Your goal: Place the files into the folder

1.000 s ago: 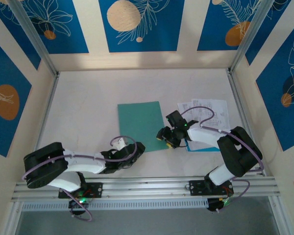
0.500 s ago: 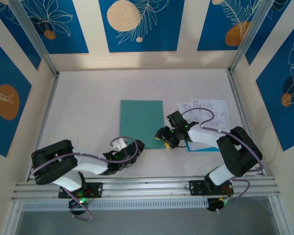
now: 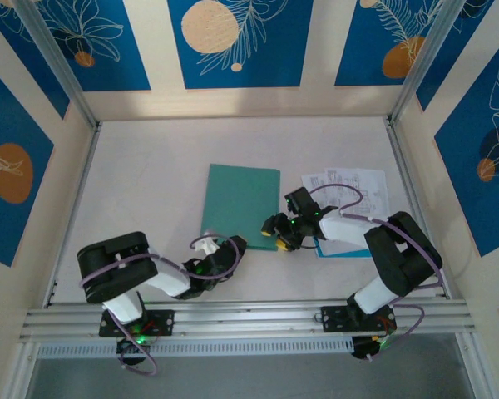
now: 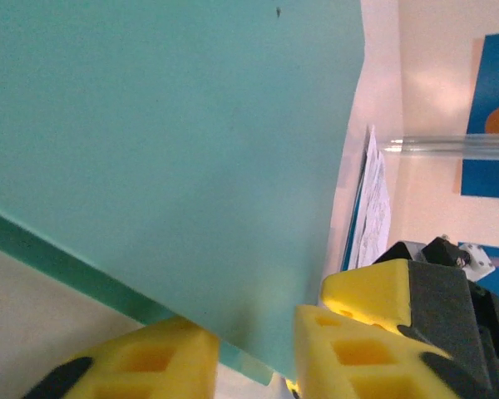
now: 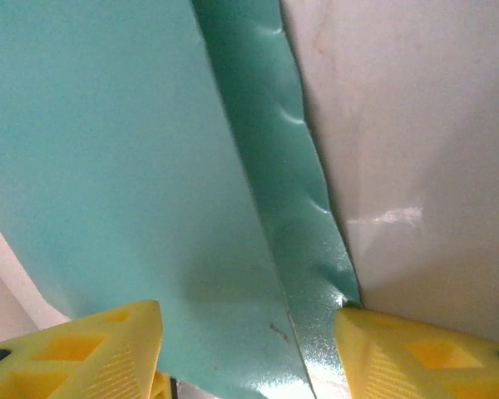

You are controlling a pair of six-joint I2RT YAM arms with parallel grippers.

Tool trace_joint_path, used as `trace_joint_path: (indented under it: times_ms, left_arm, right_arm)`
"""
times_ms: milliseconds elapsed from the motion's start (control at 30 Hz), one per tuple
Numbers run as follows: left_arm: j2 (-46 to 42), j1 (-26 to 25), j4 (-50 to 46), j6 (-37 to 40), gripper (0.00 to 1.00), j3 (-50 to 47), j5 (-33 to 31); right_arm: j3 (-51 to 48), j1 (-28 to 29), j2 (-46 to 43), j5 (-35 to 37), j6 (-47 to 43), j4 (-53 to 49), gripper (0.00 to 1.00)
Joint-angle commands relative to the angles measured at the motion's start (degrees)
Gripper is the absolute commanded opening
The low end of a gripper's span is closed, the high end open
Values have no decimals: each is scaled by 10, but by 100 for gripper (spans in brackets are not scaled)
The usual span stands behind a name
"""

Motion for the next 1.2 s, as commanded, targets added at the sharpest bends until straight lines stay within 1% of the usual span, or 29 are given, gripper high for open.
trace_joint_path:
  times_ms: [0, 67, 167, 467, 633, 800, 1000, 1167]
  left_arm:
    - [13, 4, 70, 1, 17, -3, -24]
    - [12, 4, 73, 2, 12, -4, -22]
    - [8, 4, 74, 6, 0, -8, -18]
    - [1, 4, 83, 8, 0, -8, 3]
    - [-14, 3, 87, 12, 0, -10, 11]
    - [-29, 3, 66, 27, 0, -8, 36]
    - [-20, 0, 93, 25, 0, -15, 45]
    - [-17, 0, 93, 26, 0, -14, 56]
  right_arm:
    - [-39, -1, 41, 6, 0, -46, 60]
    - [-42, -4, 39, 1, -1, -38, 60]
    - [-40, -7, 32, -2, -2, -31, 60]
    - [-26, -11, -33, -3, 3, -35, 58]
    - [-28, -22, -63, -15, 12, -23, 55]
    - [-45, -34, -83, -42, 26, 29, 53]
    - [-66, -54, -93, -79, 47, 100, 52]
    - [-83, -67, -111, -94, 61, 139, 45]
